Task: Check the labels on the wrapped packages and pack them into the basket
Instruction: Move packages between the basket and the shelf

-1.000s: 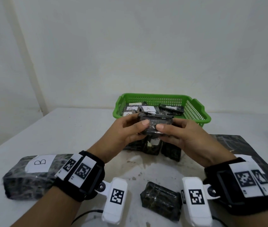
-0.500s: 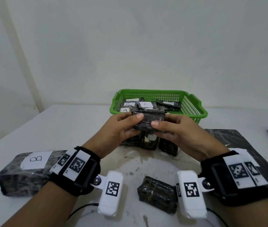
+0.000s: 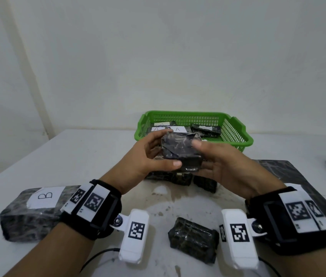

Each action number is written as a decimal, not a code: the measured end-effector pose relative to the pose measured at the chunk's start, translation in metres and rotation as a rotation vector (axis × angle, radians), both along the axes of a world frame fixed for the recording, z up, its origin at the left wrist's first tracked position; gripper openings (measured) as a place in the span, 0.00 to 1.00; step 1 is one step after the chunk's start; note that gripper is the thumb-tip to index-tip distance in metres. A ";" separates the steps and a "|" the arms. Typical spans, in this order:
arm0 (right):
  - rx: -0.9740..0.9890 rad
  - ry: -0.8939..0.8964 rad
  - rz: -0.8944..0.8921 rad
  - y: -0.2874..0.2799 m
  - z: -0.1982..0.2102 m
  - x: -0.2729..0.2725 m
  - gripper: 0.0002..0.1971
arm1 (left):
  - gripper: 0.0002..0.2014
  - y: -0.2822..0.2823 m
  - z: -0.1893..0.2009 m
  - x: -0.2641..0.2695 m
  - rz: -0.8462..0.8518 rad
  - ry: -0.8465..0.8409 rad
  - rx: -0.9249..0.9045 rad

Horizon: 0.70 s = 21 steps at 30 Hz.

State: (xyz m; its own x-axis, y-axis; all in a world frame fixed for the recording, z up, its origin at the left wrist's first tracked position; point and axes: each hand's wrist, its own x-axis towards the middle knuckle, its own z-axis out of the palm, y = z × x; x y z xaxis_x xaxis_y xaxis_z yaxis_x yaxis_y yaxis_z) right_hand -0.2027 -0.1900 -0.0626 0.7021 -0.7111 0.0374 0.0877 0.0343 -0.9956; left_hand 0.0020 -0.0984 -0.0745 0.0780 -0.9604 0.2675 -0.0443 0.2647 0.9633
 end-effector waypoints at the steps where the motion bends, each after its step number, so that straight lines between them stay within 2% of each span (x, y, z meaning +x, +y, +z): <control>1: 0.018 0.014 -0.008 0.001 0.001 -0.001 0.25 | 0.44 0.000 0.000 0.000 -0.014 -0.039 -0.002; 4: 0.036 0.032 -0.077 -0.001 -0.001 0.000 0.23 | 0.47 0.000 -0.001 -0.003 -0.070 -0.072 0.005; 7: -0.006 -0.001 -0.151 -0.003 -0.004 0.003 0.21 | 0.39 0.000 0.001 -0.009 -0.043 0.004 0.014; 10: -0.099 -0.008 -0.151 -0.003 -0.006 0.004 0.29 | 0.26 0.000 0.004 -0.011 0.120 0.000 -0.057; 12: -0.162 -0.004 -0.129 -0.004 -0.008 0.005 0.33 | 0.24 0.000 0.004 -0.010 0.167 -0.032 -0.119; 14: -0.126 -0.008 -0.080 -0.003 -0.008 0.005 0.38 | 0.24 0.002 0.005 -0.009 0.162 -0.041 -0.155; 15: -0.089 -0.015 -0.049 -0.002 -0.007 0.006 0.37 | 0.24 0.002 0.005 -0.010 0.144 -0.042 -0.168; 18: -0.023 -0.005 -0.006 0.003 -0.002 0.005 0.23 | 0.26 0.003 0.005 -0.012 0.094 -0.059 -0.214; 21: -0.016 -0.042 -0.024 0.005 0.000 0.003 0.22 | 0.32 0.002 0.005 -0.009 0.050 -0.093 -0.176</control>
